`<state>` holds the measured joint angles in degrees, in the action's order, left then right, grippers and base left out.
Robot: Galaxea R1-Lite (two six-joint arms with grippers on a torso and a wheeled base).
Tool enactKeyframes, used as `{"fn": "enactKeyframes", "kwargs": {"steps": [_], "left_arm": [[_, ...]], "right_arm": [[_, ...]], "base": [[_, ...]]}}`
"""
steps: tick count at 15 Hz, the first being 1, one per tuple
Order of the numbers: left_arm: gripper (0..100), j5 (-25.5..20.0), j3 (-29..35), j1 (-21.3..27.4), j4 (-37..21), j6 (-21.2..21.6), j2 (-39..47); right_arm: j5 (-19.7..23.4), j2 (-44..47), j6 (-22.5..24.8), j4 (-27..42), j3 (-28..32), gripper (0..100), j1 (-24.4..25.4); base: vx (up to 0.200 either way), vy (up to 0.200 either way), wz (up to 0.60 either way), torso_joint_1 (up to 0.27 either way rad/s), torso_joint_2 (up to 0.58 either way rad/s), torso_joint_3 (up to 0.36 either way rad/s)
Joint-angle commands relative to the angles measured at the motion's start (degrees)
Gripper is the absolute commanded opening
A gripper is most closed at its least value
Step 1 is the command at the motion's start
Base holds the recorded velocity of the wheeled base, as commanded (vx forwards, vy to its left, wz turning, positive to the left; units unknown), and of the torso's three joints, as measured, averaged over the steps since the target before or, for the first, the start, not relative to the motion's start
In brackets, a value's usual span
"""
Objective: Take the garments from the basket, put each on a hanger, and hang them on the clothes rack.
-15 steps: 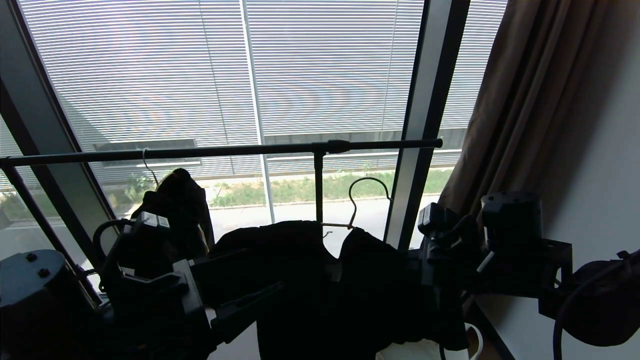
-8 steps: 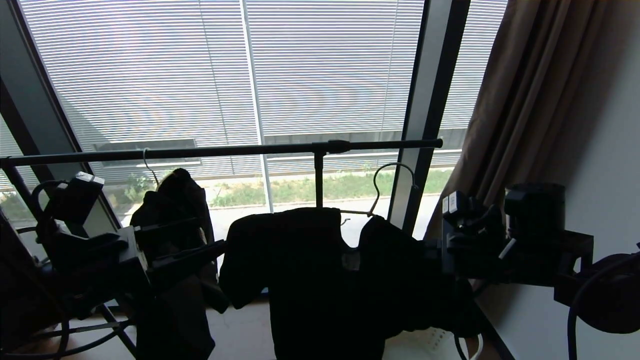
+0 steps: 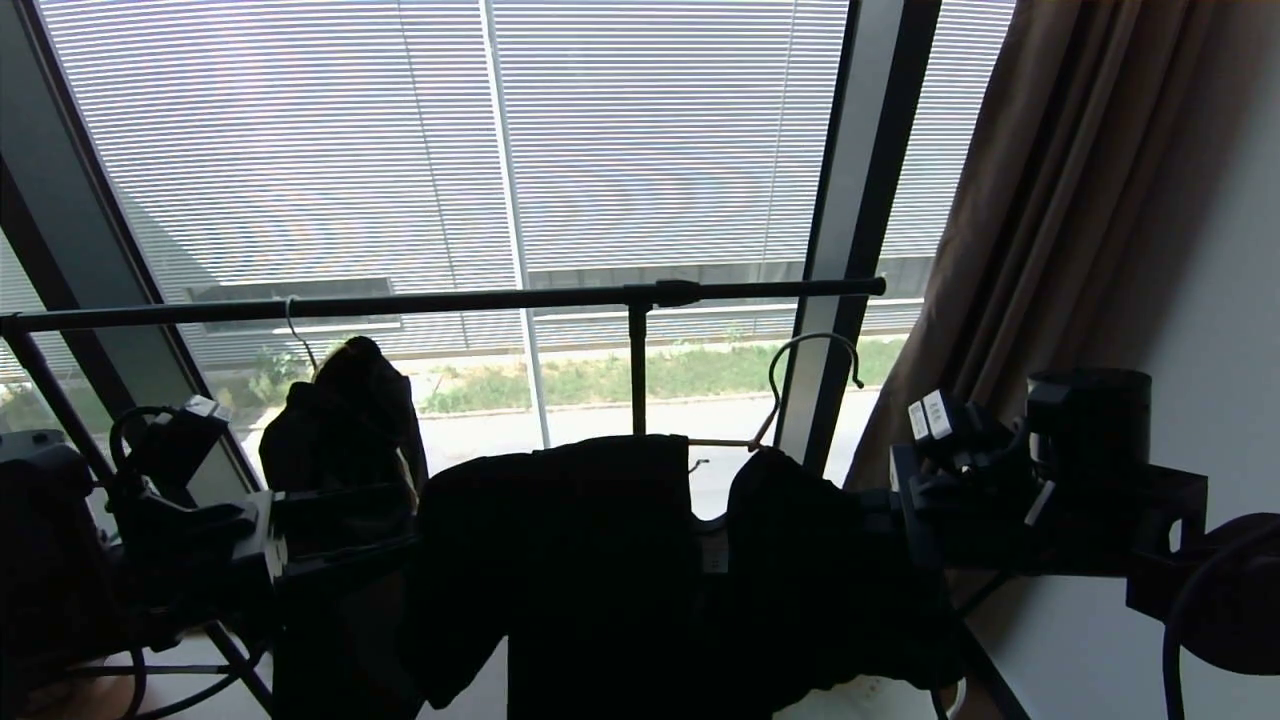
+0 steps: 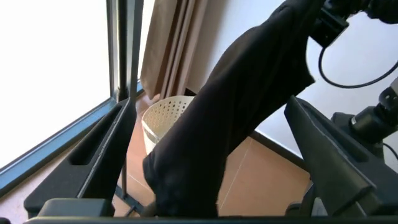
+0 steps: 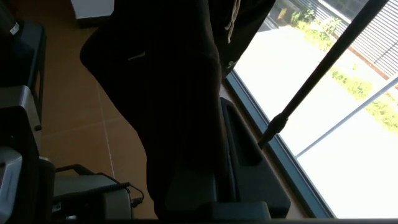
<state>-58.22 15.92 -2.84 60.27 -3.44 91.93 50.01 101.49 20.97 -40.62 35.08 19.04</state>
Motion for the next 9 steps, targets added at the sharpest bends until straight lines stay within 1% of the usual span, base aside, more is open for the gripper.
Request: {"fn": "enactKeyframes", "kwargs": {"steps": [1, 5, 9], "left_arm": [[100, -0.05, -0.28, 0.91, 0.02, 0.10, 2.64], [100, 0.04, -1.07, 3.28, 0.29, 0.10, 4.84], [100, 0.21, -0.98, 4.16, 1.78, -0.08, 8.09]], "right_arm": [[0.00, -1.29, 0.04, 0.01, -0.28, 0, 0.29], [0.00, -1.64, 0.13, 0.01, -0.90, 0, 0.91], [0.09, -3.05, 0.04, 0.01, -1.33, 0, 1.79]], "base": [[0.000, 0.000, 0.00, 0.000, 0.00, 0.000], [0.000, 0.000, 0.00, 0.000, 0.00, 0.000], [0.000, 0.000, 0.00, 0.000, 0.00, 0.000]]}}
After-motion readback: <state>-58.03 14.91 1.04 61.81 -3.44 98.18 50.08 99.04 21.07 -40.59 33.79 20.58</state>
